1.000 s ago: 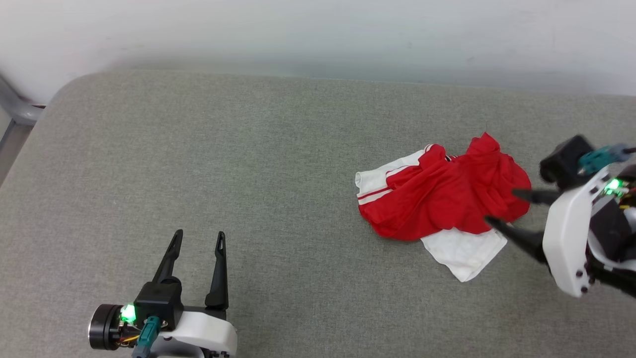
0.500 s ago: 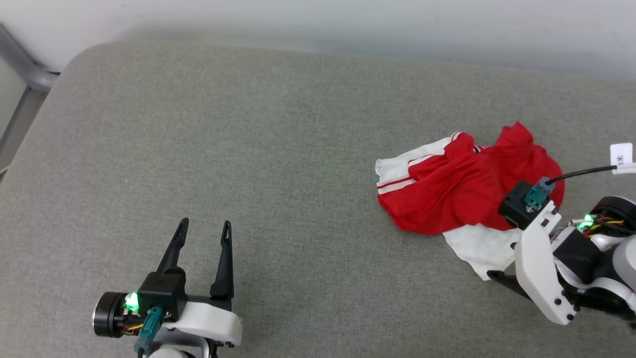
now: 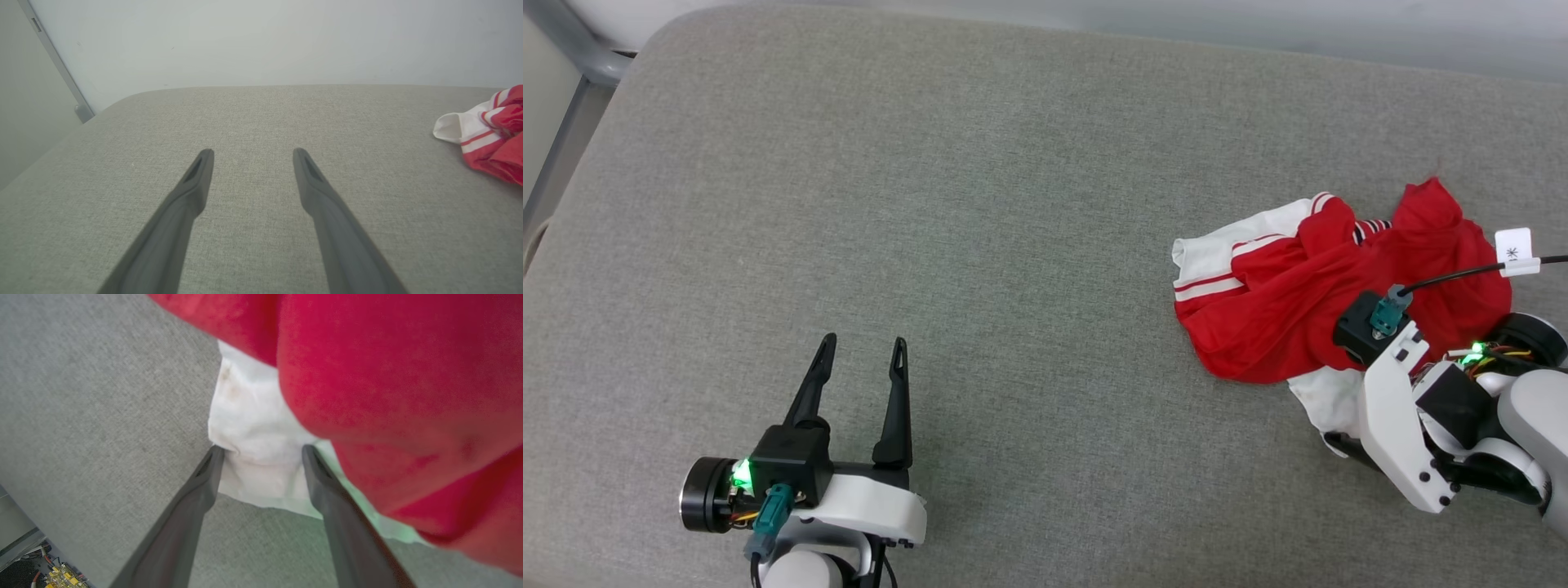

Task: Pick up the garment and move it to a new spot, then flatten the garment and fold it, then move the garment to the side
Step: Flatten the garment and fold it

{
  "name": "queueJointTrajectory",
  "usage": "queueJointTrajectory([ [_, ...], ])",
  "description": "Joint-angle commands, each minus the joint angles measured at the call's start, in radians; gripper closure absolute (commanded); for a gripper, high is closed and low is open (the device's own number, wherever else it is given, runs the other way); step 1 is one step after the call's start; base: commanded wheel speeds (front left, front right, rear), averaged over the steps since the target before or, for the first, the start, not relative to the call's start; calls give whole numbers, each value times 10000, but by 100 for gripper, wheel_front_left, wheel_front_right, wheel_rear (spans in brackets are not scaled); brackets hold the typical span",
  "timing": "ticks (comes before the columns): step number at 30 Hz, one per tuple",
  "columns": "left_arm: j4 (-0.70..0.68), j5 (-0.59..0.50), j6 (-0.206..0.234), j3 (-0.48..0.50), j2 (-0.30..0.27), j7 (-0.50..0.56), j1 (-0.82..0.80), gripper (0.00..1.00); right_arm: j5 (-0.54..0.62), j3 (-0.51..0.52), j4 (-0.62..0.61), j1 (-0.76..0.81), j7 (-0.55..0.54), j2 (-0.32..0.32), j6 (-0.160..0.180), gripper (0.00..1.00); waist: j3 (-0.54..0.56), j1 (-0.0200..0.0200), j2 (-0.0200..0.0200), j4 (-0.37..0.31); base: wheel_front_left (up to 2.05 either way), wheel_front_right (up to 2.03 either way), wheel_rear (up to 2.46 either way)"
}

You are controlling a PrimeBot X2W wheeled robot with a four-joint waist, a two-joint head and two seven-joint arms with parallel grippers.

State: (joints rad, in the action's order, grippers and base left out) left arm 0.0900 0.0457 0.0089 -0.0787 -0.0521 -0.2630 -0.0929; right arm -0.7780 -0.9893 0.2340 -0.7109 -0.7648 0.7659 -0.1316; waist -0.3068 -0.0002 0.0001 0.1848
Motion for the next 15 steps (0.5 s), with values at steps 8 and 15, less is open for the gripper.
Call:
queueJointTrajectory([
  [8,67,-75,27,104,20,-26,10,0,-397,-672,565,-253,1232,-273,15,100,373,2,-1,-333,0,0,0],
  [15,136,-160,39,233,17,-26,395,0,-427,-570,-337,-623,2578,145,16,100,1190,2,-1,-680,0,0,0],
])
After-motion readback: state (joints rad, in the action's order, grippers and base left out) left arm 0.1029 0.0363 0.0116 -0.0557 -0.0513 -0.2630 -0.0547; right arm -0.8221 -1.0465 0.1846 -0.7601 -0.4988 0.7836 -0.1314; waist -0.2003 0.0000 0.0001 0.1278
